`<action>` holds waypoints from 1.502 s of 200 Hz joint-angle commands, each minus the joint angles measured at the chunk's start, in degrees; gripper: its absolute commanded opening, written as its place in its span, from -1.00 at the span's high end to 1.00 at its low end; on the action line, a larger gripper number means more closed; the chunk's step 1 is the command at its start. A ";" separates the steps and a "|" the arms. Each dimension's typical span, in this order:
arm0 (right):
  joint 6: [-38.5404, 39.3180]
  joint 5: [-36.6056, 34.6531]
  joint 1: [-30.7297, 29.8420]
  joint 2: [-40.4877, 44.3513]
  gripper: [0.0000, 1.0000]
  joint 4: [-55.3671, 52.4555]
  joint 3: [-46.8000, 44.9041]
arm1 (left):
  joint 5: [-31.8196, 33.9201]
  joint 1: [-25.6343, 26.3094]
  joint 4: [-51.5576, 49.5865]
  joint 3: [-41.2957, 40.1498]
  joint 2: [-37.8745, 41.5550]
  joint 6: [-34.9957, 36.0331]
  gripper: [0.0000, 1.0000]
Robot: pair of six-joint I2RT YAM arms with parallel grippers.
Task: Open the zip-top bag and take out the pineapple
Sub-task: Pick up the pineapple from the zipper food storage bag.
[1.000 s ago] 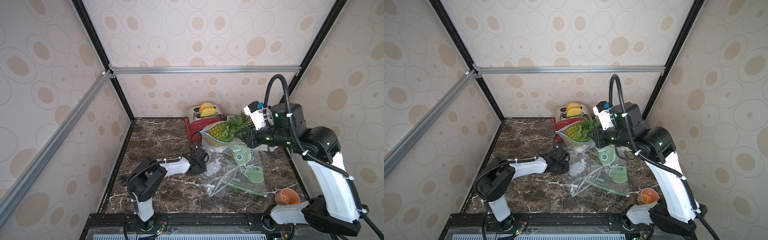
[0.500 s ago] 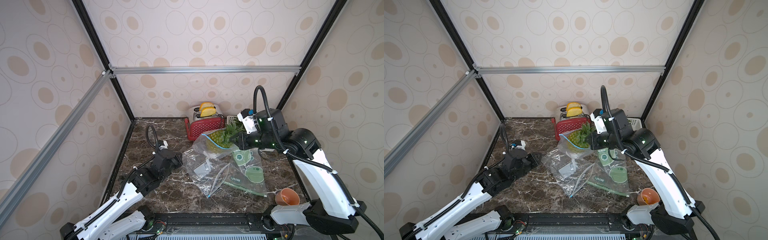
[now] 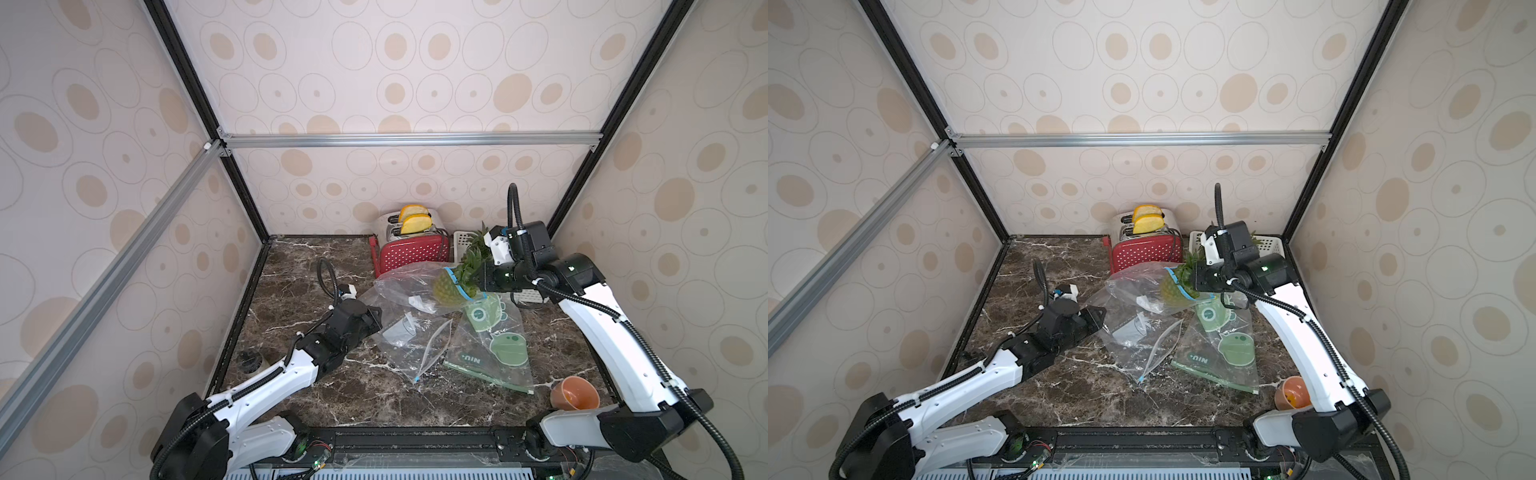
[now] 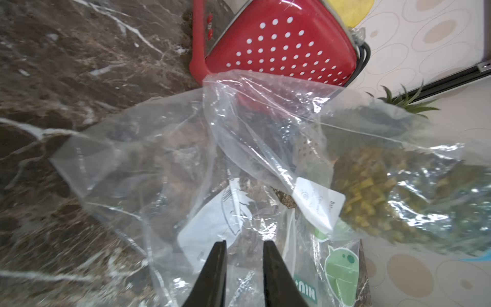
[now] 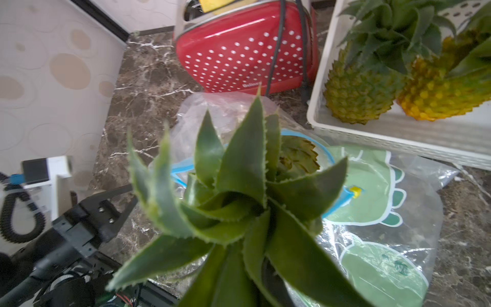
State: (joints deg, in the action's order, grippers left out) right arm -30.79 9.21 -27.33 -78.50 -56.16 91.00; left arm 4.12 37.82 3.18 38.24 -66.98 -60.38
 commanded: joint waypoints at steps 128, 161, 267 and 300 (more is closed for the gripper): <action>4.55 4.84 2.09 -10.03 1.00 5.49 9.57 | -8.69 -5.53 14.73 31.30 -51.89 -2.72 1.00; 3.95 7.50 2.02 -10.02 1.00 5.73 12.40 | -2.38 -4.39 7.01 35.11 -57.91 -1.99 1.00; 7.85 2.67 1.86 -2.79 1.00 -1.09 25.69 | 9.11 0.59 -4.67 37.40 -61.19 1.69 1.00; 7.11 2.92 1.89 0.47 1.00 1.14 25.74 | 9.47 0.93 -4.66 37.35 -61.16 2.68 1.00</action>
State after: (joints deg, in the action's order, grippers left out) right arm -24.75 13.30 -25.71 -83.85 -65.58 112.86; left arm 11.81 38.72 8.84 77.49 -125.25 -59.46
